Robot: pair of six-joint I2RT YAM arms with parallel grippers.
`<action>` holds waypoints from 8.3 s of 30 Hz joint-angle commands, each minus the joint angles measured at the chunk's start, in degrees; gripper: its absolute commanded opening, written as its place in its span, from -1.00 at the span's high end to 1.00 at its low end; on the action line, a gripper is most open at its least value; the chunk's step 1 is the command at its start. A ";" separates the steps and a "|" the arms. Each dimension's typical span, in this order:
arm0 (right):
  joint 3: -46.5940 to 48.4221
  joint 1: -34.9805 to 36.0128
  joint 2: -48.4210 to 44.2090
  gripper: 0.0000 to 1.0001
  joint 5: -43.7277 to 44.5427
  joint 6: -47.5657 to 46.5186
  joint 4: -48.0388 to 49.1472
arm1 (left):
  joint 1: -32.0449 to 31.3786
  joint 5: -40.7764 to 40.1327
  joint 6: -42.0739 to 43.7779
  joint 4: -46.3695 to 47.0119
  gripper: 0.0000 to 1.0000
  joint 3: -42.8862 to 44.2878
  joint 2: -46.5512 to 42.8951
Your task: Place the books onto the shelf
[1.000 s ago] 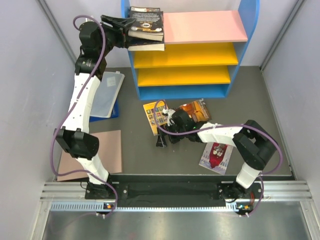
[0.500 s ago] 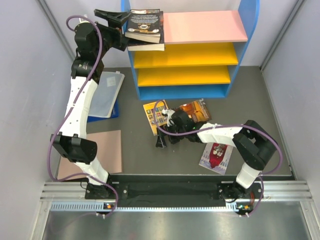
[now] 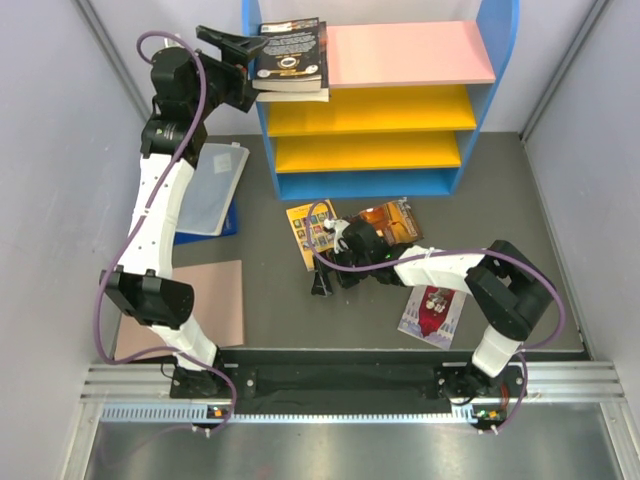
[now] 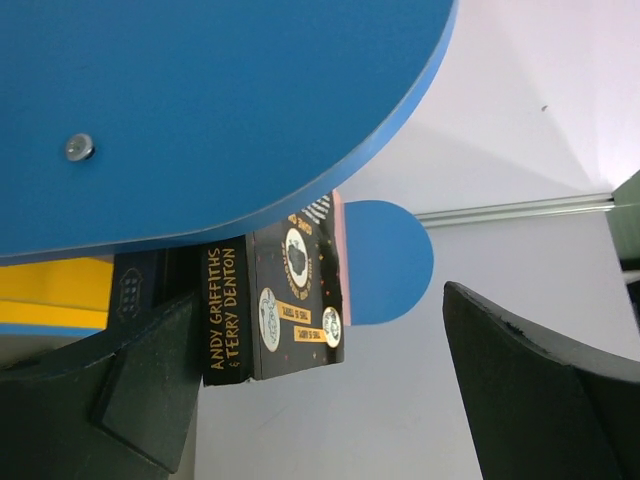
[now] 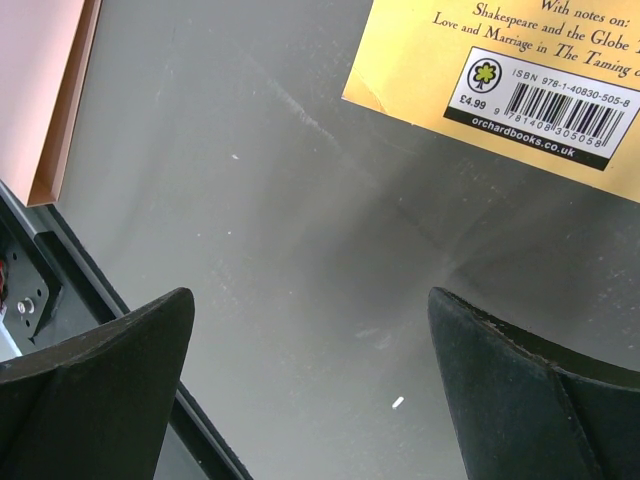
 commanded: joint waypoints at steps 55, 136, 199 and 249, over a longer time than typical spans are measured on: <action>2.99 0.88 0.35 -0.99 0.52 -1.03 -0.18 | -1.13 7.80 16.67 5.32 1.00 -13.91 -9.66; -3.68 -3.50 -17.66 -0.99 15.10 2.93 -8.43 | -13.24 14.40 40.13 1.71 -0.17 -53.97 -30.06; -19.60 -53.87 -23.29 1.00 16.95 11.01 -28.49 | -49.82 5.87 47.79 -0.13 -0.93 -24.11 26.62; -19.68 -53.87 -23.02 1.00 7.99 9.26 -24.62 | -51.58 11.67 36.10 9.09 1.00 -21.73 31.64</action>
